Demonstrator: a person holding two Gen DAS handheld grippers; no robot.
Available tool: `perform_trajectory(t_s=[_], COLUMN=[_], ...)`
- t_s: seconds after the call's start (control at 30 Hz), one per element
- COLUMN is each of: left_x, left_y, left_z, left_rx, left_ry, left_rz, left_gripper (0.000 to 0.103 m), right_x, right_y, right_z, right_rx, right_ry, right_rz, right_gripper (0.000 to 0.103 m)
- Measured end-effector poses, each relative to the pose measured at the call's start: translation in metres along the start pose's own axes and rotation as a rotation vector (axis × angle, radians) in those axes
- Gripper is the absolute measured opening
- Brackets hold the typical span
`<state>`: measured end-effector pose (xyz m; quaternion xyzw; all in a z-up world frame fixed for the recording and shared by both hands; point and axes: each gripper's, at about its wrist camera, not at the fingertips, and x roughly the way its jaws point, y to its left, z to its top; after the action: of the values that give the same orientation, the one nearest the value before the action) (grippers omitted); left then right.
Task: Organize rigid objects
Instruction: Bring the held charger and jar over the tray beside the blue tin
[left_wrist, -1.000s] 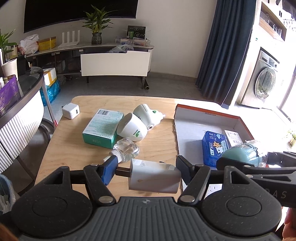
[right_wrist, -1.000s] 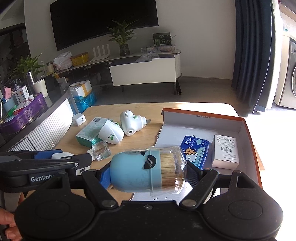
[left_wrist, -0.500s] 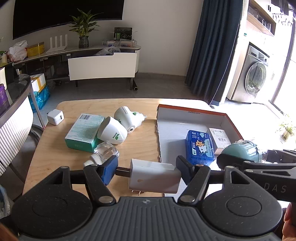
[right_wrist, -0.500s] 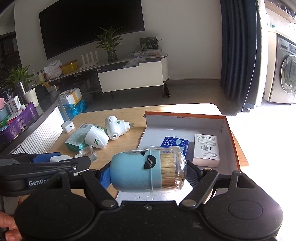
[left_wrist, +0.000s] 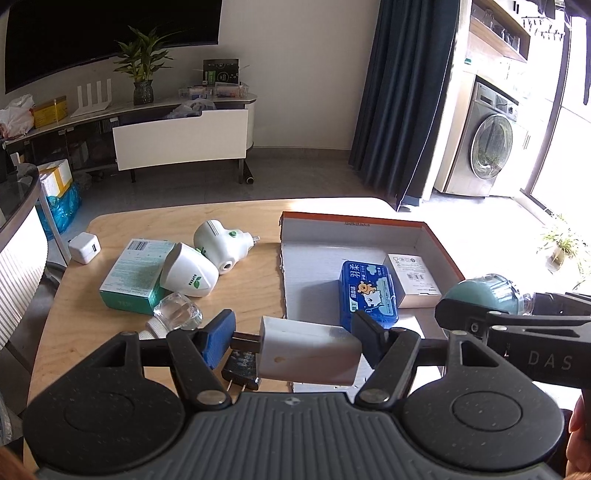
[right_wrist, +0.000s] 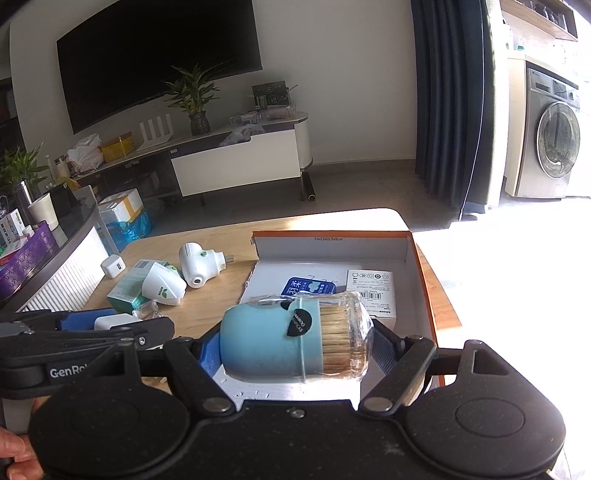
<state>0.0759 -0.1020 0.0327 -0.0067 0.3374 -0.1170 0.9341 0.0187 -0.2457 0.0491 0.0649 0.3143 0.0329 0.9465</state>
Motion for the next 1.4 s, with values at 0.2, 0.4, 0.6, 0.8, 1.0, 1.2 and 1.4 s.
perform_trajectory(t_s=[0.2, 0.4, 0.6, 0.8, 1.0, 1.2, 1.4], left_x=[0.002, 0.006, 0.011, 0.015, 0.02, 0.024, 0.027], left_y=[-0.008, -0.016, -0.024, -0.031, -0.034, -0.037, -0.04], left_z=[0.002, 0.004, 0.004, 0.004, 0.004, 0.005, 0.007], left_rx=[0.017, 0.032, 0.048, 0.063, 0.069, 0.07, 0.071], left_ry=[0.0, 0.001, 0.008, 0.013, 0.022, 0.026, 0.027], left_rz=[-0.011, -0.023, -0.039, -0.052, -0.063, -0.07, -0.075], left_gripper=[0.07, 0.07, 0.07, 0.07, 0.07, 0.07, 0.07], right_x=[-0.002, -0.002, -0.003, -0.002, -0.002, 0.001, 0.004], right_y=[-0.006, -0.013, -0.021, -0.028, -0.033, -0.037, -0.039], right_z=[0.001, 0.001, 0.002, 0.001, 0.0, 0.003, 0.004], right_rx=[0.011, 0.027, 0.045, 0.063, 0.072, 0.081, 0.088], right_ry=[-0.01, -0.014, -0.019, -0.018, -0.016, -0.02, -0.025], right_rz=[-0.011, -0.023, -0.037, -0.053, -0.063, -0.071, -0.078], right_gripper=[0.093, 0.093, 0.093, 0.093, 0.093, 0.093, 0.093])
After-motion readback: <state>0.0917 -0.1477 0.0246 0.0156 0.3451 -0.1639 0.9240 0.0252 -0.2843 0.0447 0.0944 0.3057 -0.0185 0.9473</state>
